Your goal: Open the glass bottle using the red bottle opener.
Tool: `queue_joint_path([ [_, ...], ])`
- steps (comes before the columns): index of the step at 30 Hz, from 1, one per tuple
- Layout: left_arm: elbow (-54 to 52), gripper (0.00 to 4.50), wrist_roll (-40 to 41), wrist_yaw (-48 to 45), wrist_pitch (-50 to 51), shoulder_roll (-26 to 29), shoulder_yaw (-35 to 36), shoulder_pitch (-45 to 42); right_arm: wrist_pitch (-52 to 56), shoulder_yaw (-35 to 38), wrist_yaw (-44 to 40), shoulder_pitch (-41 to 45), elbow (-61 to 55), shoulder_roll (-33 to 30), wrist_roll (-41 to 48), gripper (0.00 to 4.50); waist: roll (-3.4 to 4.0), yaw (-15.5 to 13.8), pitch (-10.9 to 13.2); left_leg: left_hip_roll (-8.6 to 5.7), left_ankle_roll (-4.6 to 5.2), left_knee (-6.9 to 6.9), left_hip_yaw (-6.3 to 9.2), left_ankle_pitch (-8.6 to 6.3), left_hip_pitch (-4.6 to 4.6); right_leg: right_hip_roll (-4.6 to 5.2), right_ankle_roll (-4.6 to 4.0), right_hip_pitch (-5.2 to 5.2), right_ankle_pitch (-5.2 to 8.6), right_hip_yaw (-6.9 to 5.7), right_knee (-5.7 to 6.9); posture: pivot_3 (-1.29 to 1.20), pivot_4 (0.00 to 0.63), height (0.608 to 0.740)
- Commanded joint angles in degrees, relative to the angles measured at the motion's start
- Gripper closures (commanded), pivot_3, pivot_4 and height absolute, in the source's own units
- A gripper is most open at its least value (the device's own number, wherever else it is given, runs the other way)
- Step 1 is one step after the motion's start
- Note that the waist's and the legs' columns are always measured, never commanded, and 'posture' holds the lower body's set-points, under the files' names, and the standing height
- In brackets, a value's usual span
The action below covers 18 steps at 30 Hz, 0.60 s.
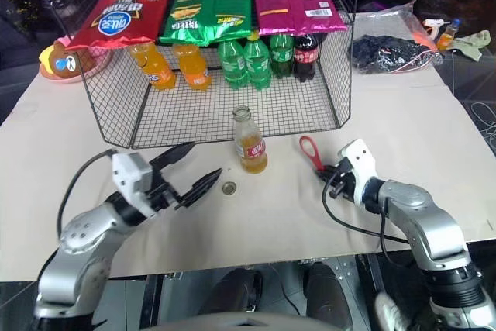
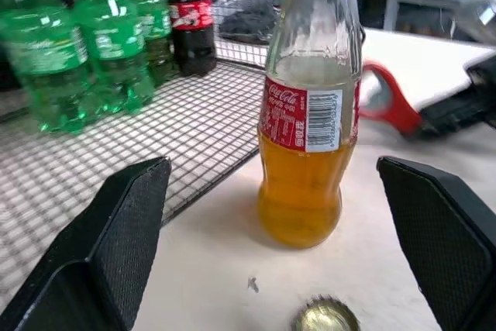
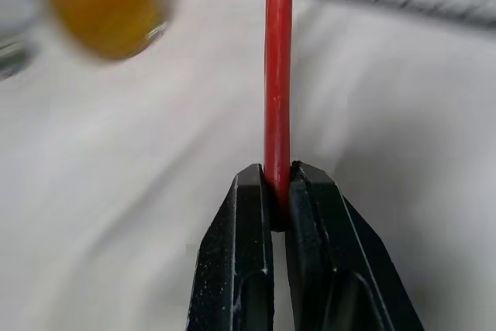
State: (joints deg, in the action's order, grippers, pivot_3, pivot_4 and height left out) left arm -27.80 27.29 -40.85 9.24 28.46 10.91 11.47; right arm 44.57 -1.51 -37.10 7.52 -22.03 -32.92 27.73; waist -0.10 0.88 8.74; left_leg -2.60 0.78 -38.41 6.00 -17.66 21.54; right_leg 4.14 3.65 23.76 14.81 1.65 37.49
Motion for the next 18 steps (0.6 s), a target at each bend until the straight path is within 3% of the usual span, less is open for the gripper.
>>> queue_joint_path([
  [1,-0.9,0.00,0.2,0.2,-0.6,1.1,3.8,3.7,4.7,1.5,0.8,0.7,-3.4,-0.1,3.3,3.57,0.00,-0.2,0.0,0.00,0.00,0.00,0.02,0.00,0.00,-0.04,0.00,0.00,0.00,-0.05,0.02,0.00,0.150,0.740],
  [5,-0.3,0.00,1.2,1.6,0.5,0.6,5.8,5.5,5.0,5.5,1.3,0.9,-3.6,0.4,5.7,1.84,-0.02,-0.7,0.0,-0.11,0.00,-0.04,0.05,0.00,0.04,-0.03,0.01,-0.02,0.00,-0.10,0.05,0.00,0.150,0.740],
  [9,0.9,0.00,0.6,1.9,1.2,1.3,8.1,7.6,-9.2,8.4,-2.5,-2.6,-2.0,-2.4,0.0,0.09,-0.03,-0.7,0.0,-0.15,0.00,-0.08,0.04,0.00,0.05,-0.02,0.01,-0.02,-0.01,-0.09,0.04,0.00,0.150,0.740],
  [12,0.9,0.00,-1.0,2.8,1.7,1.6,9.1,9.7,-15.7,13.2,-6.5,-6.6,1.2,-2.4,1.7,0.03,-0.06,-0.7,0.0,-0.11,0.00,-0.06,0.08,0.00,0.06,-0.05,0.01,-0.03,0.00,-0.14,-0.01,0.00,0.150,0.740],
  [18,0.3,0.00,-4.5,3.1,-0.8,1.5,9.3,13.8,-32.3,14.6,-15.8,-12.7,10.6,-5.1,-3.0,0.03,-0.06,-0.5,0.0,-0.10,0.00,-0.07,-0.02,0.00,-0.01,-0.04,0.01,-0.06,-0.01,-0.06,0.04,0.00,0.150,0.740],
])
